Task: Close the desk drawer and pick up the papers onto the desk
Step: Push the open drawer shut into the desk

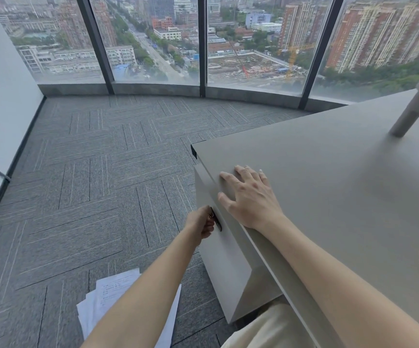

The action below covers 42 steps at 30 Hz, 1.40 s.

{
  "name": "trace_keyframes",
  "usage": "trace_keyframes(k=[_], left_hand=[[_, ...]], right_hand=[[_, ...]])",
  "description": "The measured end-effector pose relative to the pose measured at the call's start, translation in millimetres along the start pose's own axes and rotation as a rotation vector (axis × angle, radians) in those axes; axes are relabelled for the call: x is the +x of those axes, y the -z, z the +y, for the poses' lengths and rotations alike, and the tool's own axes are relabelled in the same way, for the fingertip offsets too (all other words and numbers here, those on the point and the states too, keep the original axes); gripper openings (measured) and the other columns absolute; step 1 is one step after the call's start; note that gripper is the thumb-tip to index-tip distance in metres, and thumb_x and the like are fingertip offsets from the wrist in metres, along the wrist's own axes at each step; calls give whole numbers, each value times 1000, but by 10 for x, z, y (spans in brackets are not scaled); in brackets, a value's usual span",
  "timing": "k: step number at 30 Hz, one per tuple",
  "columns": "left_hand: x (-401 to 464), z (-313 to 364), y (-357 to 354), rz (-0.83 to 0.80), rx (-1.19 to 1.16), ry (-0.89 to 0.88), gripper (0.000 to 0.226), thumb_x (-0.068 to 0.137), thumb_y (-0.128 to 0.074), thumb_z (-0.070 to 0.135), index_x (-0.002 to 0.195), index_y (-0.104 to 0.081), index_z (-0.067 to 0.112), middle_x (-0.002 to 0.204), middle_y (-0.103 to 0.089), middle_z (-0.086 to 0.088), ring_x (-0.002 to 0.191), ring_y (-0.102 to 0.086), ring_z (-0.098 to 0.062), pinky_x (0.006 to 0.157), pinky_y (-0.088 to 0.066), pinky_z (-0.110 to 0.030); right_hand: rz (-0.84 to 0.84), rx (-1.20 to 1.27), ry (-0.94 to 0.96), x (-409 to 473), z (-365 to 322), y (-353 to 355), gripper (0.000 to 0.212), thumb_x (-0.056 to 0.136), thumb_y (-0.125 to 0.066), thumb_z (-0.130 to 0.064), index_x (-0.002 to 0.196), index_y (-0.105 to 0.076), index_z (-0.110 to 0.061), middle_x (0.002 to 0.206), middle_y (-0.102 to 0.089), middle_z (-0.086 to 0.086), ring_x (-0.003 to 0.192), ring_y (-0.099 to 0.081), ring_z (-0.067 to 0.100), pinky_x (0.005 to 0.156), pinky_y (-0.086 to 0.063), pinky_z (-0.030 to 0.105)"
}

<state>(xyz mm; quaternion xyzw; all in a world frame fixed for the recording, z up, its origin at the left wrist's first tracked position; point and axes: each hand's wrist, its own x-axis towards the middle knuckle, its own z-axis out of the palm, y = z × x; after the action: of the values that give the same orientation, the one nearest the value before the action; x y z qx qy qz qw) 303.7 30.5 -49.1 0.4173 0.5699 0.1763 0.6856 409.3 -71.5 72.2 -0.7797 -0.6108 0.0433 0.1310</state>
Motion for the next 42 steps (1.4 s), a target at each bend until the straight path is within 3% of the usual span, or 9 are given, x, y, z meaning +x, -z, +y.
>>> trace_keyframes(k=[5,12,15,21,26,29,34,39,42], left_hand=[[31,14,-21,-46,-104,117,26,80,-44,18,54,-41,19,45,-35,5,40,-28,-13,43,-23,-18],[130,103,29,-140,-121,317,35,79,-32,11,46,-37,21,35,-30,7,26,-27,-10,38,-21,-12],[150,97,53,-173,-108,327,34,79,-31,11,47,-36,22,36,-30,7,27,-27,-11,38,-20,-13],[70,71,19,-90,103,141,24,79,-37,19,56,-43,16,48,-41,1,41,-34,-16,49,-25,-20],[-60,-3,128,3,293,-37,35,88,-39,31,76,-56,3,65,-56,-11,51,-53,-24,55,-40,-27],[-258,-42,273,37,448,-179,28,91,-39,28,83,-55,6,75,-59,-11,58,-58,-25,58,-44,-30],[-722,-140,623,87,819,-383,18,90,-45,27,89,-55,12,98,-66,-14,93,-64,-31,76,-50,-37],[-1156,-328,1073,127,948,-429,20,89,-45,28,97,-57,13,106,-65,-10,95,-59,-27,83,-49,-39],[-1444,-484,1389,162,989,-417,22,91,-44,27,102,-56,12,106,-62,-9,97,-58,-26,83,-48,-38]], right_hand=[[10,3,-1,-10,3,3,61,90,-39,-57,148,-37,-38,162,-28,9,153,-16,26,125,-4,46],[17,15,-5,5,5,-10,61,89,-40,-57,147,-38,-37,161,-30,9,152,-17,26,125,-5,46],[19,11,-6,9,16,-20,61,89,-40,-57,147,-39,-38,161,-30,8,152,-18,26,125,-5,46],[16,14,-7,15,16,-15,62,89,-40,-57,148,-38,-38,162,-29,8,153,-17,25,125,-5,46],[12,5,-20,-16,9,-3,62,90,-41,-56,148,-40,-34,162,-31,9,152,-20,25,125,-6,46],[10,-4,-24,-62,-23,18,62,92,-42,-55,149,-40,-30,162,-32,10,152,-22,25,125,-8,45],[-17,-52,-83,-172,-131,58,58,96,-42,-50,147,-43,-22,158,-37,11,149,-27,29,124,-14,44],[-26,-137,-100,-397,-475,-9,53,93,-49,-41,137,-51,-12,136,-51,15,134,-40,37,118,-25,50],[-17,-162,-80,-620,-711,-73,43,92,-52,-38,124,-59,-11,136,-51,18,133,-41,37,116,-27,50]])
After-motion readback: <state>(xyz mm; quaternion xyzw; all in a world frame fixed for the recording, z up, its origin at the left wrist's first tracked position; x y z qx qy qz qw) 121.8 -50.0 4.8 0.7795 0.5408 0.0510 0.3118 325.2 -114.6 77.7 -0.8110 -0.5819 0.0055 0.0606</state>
